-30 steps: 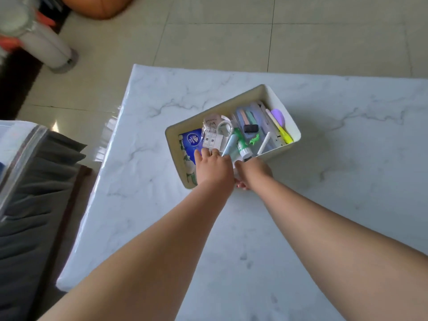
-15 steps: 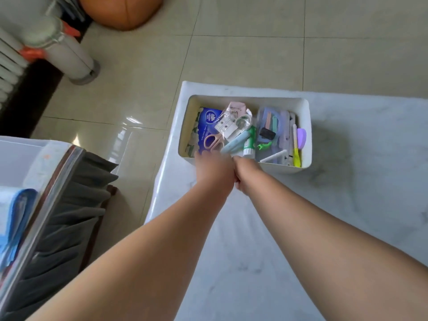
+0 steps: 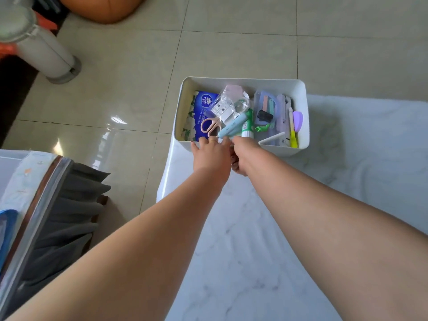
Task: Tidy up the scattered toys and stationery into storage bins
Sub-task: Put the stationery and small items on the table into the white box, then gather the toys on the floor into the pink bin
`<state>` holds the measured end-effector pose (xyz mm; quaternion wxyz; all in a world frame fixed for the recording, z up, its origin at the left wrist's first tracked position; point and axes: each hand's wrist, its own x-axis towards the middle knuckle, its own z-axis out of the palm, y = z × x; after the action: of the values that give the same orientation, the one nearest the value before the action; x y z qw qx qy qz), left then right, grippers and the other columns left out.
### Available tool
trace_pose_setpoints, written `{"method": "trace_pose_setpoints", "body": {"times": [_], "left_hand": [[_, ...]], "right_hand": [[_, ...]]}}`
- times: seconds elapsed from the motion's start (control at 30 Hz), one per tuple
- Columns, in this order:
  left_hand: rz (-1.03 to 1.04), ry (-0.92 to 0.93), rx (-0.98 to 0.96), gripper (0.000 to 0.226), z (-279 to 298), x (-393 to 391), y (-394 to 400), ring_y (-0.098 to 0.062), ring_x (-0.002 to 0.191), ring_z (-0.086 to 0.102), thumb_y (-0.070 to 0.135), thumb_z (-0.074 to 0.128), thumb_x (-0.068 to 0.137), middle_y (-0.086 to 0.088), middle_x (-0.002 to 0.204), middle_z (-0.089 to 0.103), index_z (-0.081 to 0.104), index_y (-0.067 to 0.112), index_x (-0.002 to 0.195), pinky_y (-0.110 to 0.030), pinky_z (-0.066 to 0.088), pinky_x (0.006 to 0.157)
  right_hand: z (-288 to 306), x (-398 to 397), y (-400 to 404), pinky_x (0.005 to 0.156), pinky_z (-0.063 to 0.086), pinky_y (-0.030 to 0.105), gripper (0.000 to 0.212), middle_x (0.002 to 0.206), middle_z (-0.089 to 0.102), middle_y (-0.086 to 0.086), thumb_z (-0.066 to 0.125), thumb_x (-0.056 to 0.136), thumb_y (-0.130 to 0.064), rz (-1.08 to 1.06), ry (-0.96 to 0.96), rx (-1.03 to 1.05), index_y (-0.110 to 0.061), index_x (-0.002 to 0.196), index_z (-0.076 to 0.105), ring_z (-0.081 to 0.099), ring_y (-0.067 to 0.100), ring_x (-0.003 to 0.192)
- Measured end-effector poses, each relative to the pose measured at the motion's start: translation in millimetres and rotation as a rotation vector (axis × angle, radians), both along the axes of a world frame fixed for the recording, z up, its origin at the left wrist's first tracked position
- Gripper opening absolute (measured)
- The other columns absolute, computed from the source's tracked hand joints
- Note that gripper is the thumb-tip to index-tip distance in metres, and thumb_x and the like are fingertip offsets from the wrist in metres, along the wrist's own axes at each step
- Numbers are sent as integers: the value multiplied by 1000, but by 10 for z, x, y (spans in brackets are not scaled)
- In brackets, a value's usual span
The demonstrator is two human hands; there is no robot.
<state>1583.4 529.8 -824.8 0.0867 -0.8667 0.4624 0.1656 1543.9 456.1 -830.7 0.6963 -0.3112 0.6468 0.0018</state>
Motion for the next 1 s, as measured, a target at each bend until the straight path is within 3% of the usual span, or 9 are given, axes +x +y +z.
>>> {"method": "trace_pose_setpoints", "body": {"times": [0.2,0.3,0.43,0.53,0.67,0.77,0.83,0.9,1.0], "left_hand": [[11,-32,41,55,-2,-46,-11,-35,123,37,14,52,85,-14,135,43,38,21,138,-52,23,111],[3,-108,50,63,54,-120,-47,-37,128,34,20,51,87,-15,140,38,29,21,145,-51,18,114],[-48,-140,0,71,133,-441,-193,-38,133,27,23,55,85,-16,142,35,23,20,148,-47,18,114],[-129,-126,-7,67,185,-1070,-431,-40,138,20,20,48,88,-18,147,30,21,20,149,-47,17,115],[-192,-110,-5,68,188,-1717,-637,-38,138,19,18,47,87,-18,148,28,20,20,149,-49,16,115],[-265,-71,5,74,189,-2865,-890,-37,142,12,29,53,89,-15,153,19,13,23,151,-58,13,113],[-290,-57,32,82,180,-3288,-954,-37,145,1,45,55,89,-15,158,5,5,26,152,-64,10,111],[-354,-60,83,91,193,-3960,-1034,-37,146,-7,58,52,87,-14,159,-7,-4,29,152,-68,8,109],[-435,-83,136,103,190,-5069,-1191,-35,145,-18,71,50,81,-11,157,-23,-16,32,150,-72,7,106]], "right_hand": [[19,-76,-3,35,23,9,33,46,39,-5,44,94,-23,135,2,26,-20,61,40,31,10,35],[22,-210,-7,41,29,16,27,56,48,-3,49,95,-43,175,5,-2,-20,80,52,40,10,41],[6,-624,-85,41,36,17,44,71,60,3,51,90,-58,191,53,-105,-15,100,58,52,14,52],[21,-1304,-253,62,47,27,48,82,63,5,53,86,-60,197,126,-210,-13,94,59,58,22,68],[46,-2018,-469,76,42,31,44,90,54,6,47,93,-49,268,140,-379,-10,108,61,50,25,85],[15,-3234,-689,91,45,35,44,94,59,5,45,91,-51,270,231,-440,-14,110,60,56,29,101],[14,-3733,-740,105,37,46,58,127,54,4,48,86,-59,297,353,-477,-26,134,49,44,31,126],[37,-4528,-777,113,20,59,72,153,29,4,49,85,-65,333,471,-544,-35,148,28,17,33,144],[96,-5860,-817,112,1,67,90,162,-6,5,51,84,-68,449,657,-679,-37,153,3,-10,33,148]]}}
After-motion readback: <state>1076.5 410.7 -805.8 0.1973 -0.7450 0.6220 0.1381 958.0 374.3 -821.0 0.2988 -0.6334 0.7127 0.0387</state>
